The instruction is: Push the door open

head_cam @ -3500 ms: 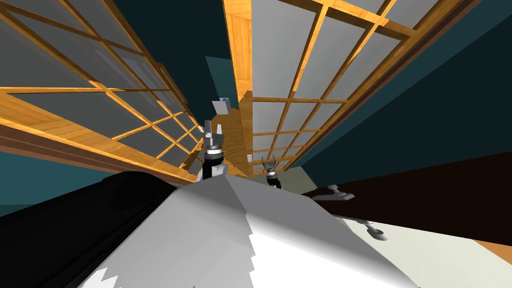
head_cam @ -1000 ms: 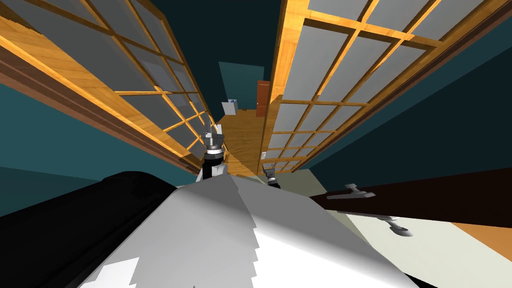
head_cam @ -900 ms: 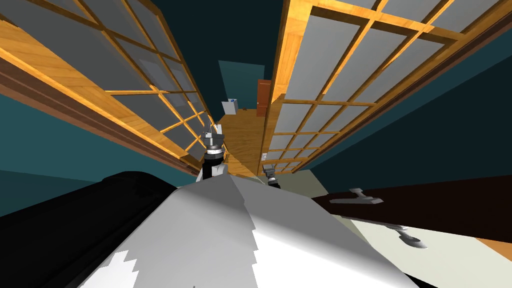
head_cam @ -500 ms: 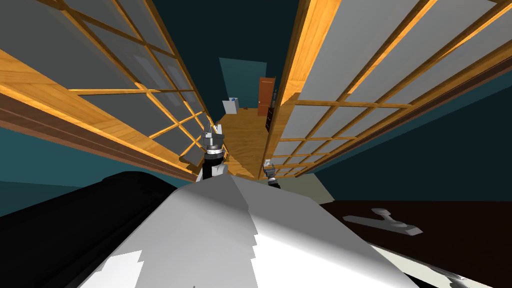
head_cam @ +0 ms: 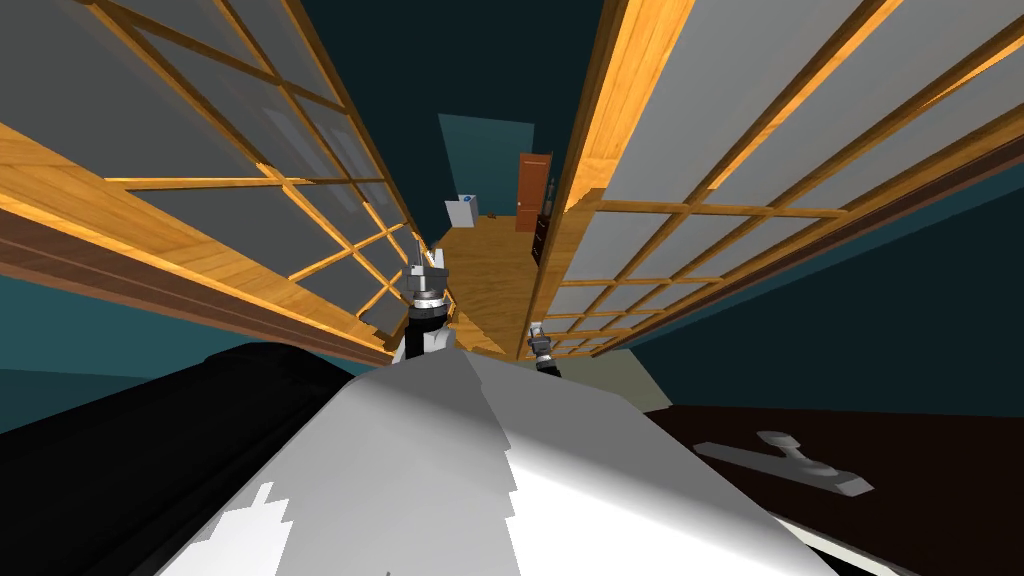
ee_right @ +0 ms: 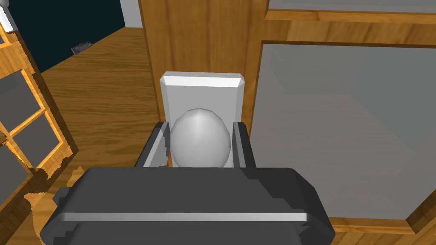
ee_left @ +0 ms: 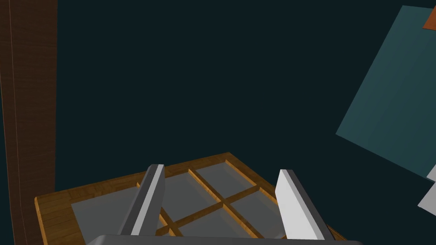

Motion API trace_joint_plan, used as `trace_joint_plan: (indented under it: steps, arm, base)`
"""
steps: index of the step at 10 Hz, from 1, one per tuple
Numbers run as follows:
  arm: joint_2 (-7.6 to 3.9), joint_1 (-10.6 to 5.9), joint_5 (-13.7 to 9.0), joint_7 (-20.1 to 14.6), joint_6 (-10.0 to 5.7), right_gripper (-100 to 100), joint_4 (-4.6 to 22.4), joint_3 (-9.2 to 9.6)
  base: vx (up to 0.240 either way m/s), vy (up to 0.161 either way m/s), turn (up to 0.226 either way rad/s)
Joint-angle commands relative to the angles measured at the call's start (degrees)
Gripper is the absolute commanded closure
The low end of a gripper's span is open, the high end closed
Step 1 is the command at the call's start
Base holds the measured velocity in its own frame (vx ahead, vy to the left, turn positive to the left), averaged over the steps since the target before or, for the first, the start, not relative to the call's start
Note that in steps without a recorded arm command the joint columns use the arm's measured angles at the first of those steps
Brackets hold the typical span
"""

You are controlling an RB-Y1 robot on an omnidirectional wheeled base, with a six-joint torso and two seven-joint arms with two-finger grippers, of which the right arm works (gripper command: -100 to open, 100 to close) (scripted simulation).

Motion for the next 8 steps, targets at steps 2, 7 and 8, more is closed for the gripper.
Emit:
trace_joint_plan:
  steps: [2,7,8]
  arm:
    - [0.04,0.13,0.0,0.0,0.01,100,0.0,0.10]
    - [0.24,0.39,-0.7,0.6,-0.04,100,0.1,-1.20]
    - [0.34,0.48,-0.9,0.8,-0.08,100,0.1,-1.65]
  base:
    - [-0.008,-0.003,-0.002]
    - [0.108,0.041,-0.040]
    - [0.217,0.079,-0.054]
